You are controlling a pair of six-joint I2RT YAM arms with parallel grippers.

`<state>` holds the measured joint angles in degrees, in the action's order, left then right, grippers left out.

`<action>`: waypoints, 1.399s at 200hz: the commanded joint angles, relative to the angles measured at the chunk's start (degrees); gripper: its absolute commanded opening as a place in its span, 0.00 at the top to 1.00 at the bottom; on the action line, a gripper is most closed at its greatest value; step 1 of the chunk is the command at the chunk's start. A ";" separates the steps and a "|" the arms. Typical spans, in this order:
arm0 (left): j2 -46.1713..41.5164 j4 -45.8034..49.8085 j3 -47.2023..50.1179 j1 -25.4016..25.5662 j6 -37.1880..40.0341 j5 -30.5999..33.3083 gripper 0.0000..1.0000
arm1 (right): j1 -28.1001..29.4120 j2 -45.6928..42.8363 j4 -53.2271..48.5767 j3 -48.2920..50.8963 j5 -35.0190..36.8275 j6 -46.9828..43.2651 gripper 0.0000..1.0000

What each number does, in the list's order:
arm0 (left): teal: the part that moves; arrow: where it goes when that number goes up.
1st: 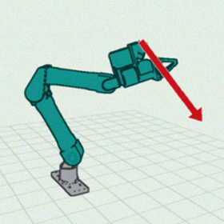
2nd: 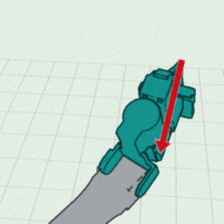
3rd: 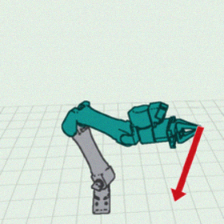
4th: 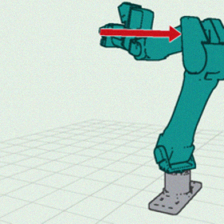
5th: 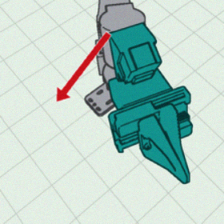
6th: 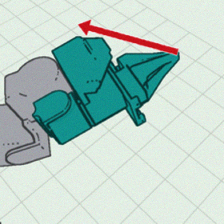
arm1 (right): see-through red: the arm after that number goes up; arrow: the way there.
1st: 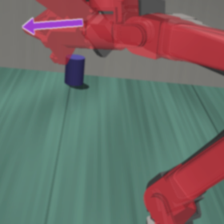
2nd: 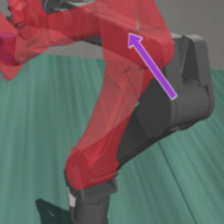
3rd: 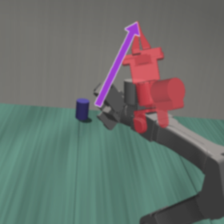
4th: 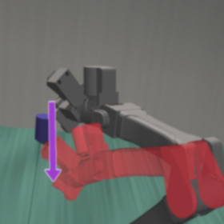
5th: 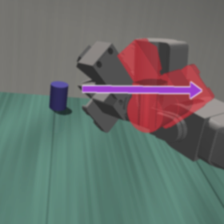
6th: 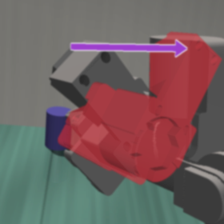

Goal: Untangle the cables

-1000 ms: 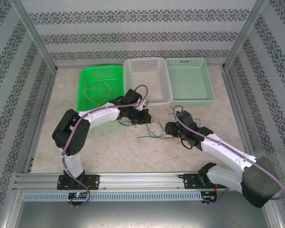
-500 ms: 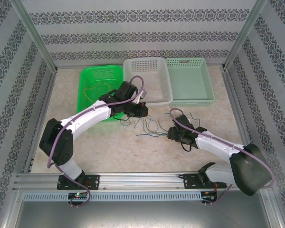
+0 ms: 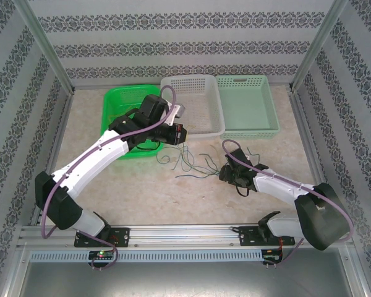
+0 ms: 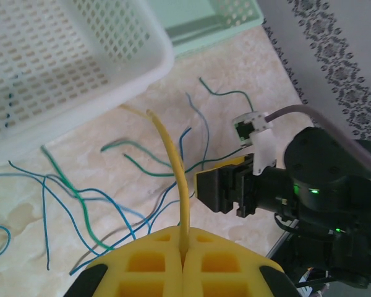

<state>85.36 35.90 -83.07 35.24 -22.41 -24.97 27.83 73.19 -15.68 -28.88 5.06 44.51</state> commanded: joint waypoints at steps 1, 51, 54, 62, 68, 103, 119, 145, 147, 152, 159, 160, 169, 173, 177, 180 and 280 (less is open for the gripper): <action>-2.47 3.93 -2.93 0.39 3.18 0.34 1.00 | -1.20 1.65 -1.04 -0.31 0.86 1.45 0.42; -1.97 10.95 -8.16 -0.18 6.78 -1.83 1.00 | -1.64 1.68 -2.23 -1.82 0.26 0.27 0.44; -2.00 10.79 -8.12 -0.14 6.65 -2.01 1.00 | -1.64 1.43 -2.24 -1.94 0.14 0.00 0.44; -1.87 9.94 -7.69 -0.17 6.08 -3.00 1.00 | -1.47 0.49 -2.48 -2.37 -0.03 -0.79 0.43; -1.71 9.30 -7.34 -0.15 5.50 -3.94 1.00 | -1.23 -0.43 -2.51 -2.77 -0.14 -1.62 0.42; 1.29 7.13 -5.36 -0.09 1.89 -6.46 1.00 | 0.83 -7.36 -3.91 -4.76 0.31 -3.95 0.37; 2.30 6.06 -5.03 -0.13 0.61 -6.75 1.00 | 3.44 -10.79 -3.66 -5.28 0.76 -6.38 0.32; 3.63 5.11 -5.94 -0.16 -0.43 -7.11 1.00 | 10.88 -16.03 -1.18 -4.95 4.32 -13.01 0.24; 3.73 5.09 -6.13 -0.17 -0.46 -7.11 1.00 | 11.44 -16.47 -0.86 -4.82 4.65 -13.45 0.24; 3.97 5.06 -6.32 -0.10 -0.60 -7.09 1.00 | 12.88 -17.46 0.01 -4.38 5.66 -14.47 0.23; 4.33 4.97 -6.79 -0.15 -0.91 -6.99 1.00 | 14.47 -18.69 1.15 -3.73 6.60 -15.54 0.23; 4.40 4.97 -6.81 -0.16 -0.94 -6.92 1.00 | 14.72 -18.82 1.25 -3.64 6.70 -15.66 0.23; 4.85 4.88 -7.33 -0.18 -1.38 -6.69 1.00 | 16.13 -19.94 2.66 -2.84 7.01 -16.93 0.22; 5.01 4.88 -7.53 -0.12 -1.63 -6.67 1.00 | 16.63 -20.32 2.98 -2.58 7.14 -17.48 0.22; 5.35 4.78 -7.70 -0.12 -1.79 -6.78 1.00 | 17.10 -20.61 3.15 -2.43 7.26 -17.96 0.22; 5.54 4.79 -7.91 -0.10 -1.95 -6.76 1.00 | 17.44 -20.75 3.25 -2.29 7.37 -18.31 0.21; 8.58 2.29 -9.92 -0.35 -6.88 -9.88 1.00 | 29.08 -12.36 15.64 -6.26 15.44 -33.90 0.21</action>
<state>93.54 40.25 -91.11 35.16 -27.38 -33.06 55.44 59.59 -5.37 -32.27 16.27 16.99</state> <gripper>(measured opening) 0.050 0.794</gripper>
